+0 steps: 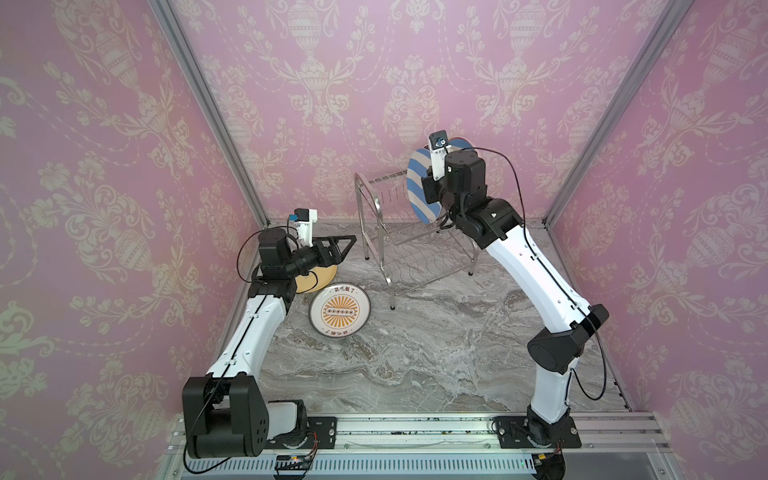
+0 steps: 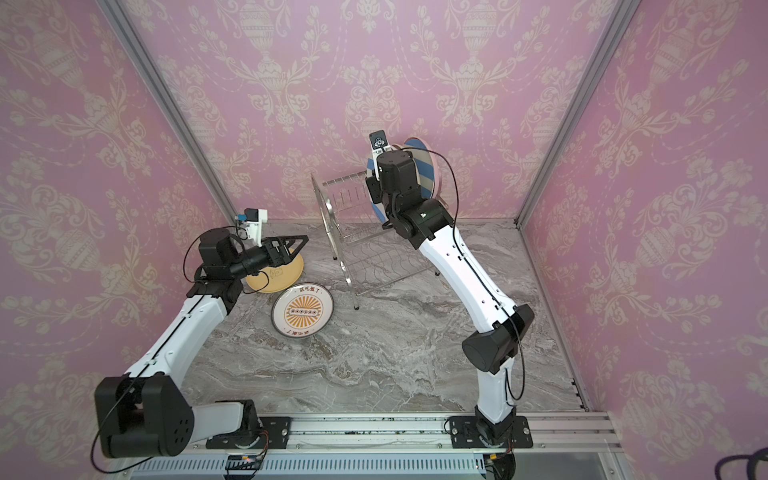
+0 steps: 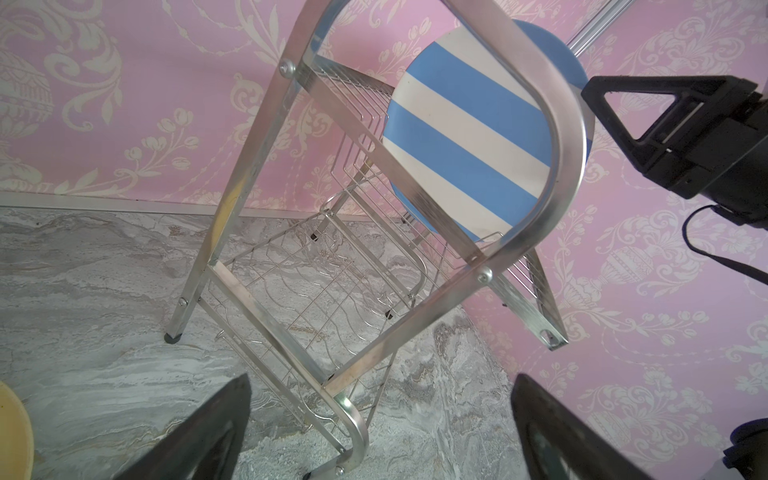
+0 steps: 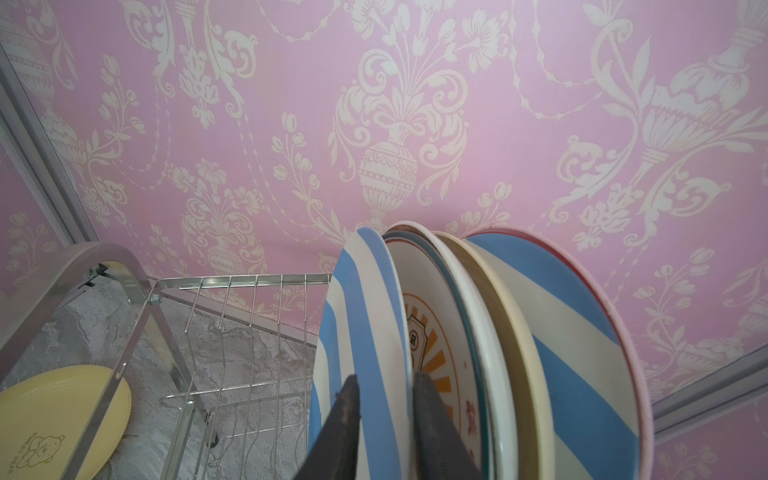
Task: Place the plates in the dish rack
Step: 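Push the striped plate down into the rack slot with the right gripper, then open the right gripper and move it down toward the sunburst plate on the table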
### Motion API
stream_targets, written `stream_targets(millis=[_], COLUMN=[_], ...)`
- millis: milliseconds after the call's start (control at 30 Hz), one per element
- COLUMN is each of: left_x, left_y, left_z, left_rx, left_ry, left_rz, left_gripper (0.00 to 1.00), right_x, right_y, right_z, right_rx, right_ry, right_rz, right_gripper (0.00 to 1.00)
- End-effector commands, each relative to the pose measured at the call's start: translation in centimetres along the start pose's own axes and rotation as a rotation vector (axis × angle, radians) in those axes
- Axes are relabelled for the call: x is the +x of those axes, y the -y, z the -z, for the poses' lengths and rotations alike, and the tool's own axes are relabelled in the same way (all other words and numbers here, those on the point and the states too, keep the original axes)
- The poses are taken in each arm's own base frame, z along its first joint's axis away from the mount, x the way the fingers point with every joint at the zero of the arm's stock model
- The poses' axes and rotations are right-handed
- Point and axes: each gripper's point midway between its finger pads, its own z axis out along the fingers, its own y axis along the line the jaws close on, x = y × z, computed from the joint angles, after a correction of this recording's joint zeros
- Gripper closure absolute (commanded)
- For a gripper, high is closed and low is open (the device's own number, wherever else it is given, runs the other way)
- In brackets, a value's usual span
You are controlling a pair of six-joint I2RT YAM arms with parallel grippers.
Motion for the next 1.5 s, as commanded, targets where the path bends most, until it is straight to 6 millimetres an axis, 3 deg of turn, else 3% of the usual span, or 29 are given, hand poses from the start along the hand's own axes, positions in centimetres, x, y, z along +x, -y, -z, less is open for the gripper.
stream_targets(millis=[0, 133, 500, 667, 733, 833, 1033, 1133, 1233, 1367, 1467], left_x=[0.0, 0.1, 0.3, 0.0, -0.2, -0.6, -0.9, -0.8, 0.6, 3.5, 5.6], left_y=[0.9, 1.0, 0.7, 0.6, 0.3, -1.3, -5.5, -7.8, -9.8, -12.2, -13.7], left_z=[0.4, 0.6, 0.7, 0.5, 0.6, 1.0, 3.3, 4.5, 4.9, 5.1, 5.0], left_rx=[0.008, 0.004, -0.016, -0.024, -0.048, -0.164, -0.436, -0.536, -0.608, -0.677, -0.702], left_ry=[-0.007, -0.011, -0.020, -0.018, -0.015, -0.014, -0.028, -0.005, -0.035, -0.108, -0.171], left_rz=[-0.035, -0.041, -0.050, -0.051, -0.053, -0.062, -0.062, -0.017, 0.021, 0.093, 0.115], left_gripper=[0.01, 0.01, 0.01, 0.01, 0.01, 0.01, 0.01, 0.01, 0.01, 0.01, 0.01], right_x=[-1.3, -0.9, -1.0, -1.8, -2.2, -2.8, -4.2, -4.4, -3.8, 0.0, 5.5], right_y=[0.5, 0.0, -0.9, -0.9, -0.8, -0.6, -0.7, -1.5, -2.9, -4.0, -6.0], right_z=[0.5, 0.0, -1.5, -1.2, -0.9, 0.0, 3.9, 7.1, 10.7, 14.5, 15.9], right_rx=[-0.003, -0.020, -0.018, -0.030, -0.037, -0.052, -0.161, -0.229, -0.331, -0.476, -0.572], right_ry=[0.028, 0.020, 0.023, 0.042, 0.051, 0.060, 0.077, 0.084, 0.074, -0.018, -0.119], right_rz=[0.000, -0.003, 0.037, 0.025, 0.019, 0.006, -0.042, -0.039, -0.039, -0.123, -0.194], right_gripper=[0.77, 0.86, 0.96, 0.90, 0.83, 0.74, 0.62, 0.56, 0.48, 0.42, 0.37])
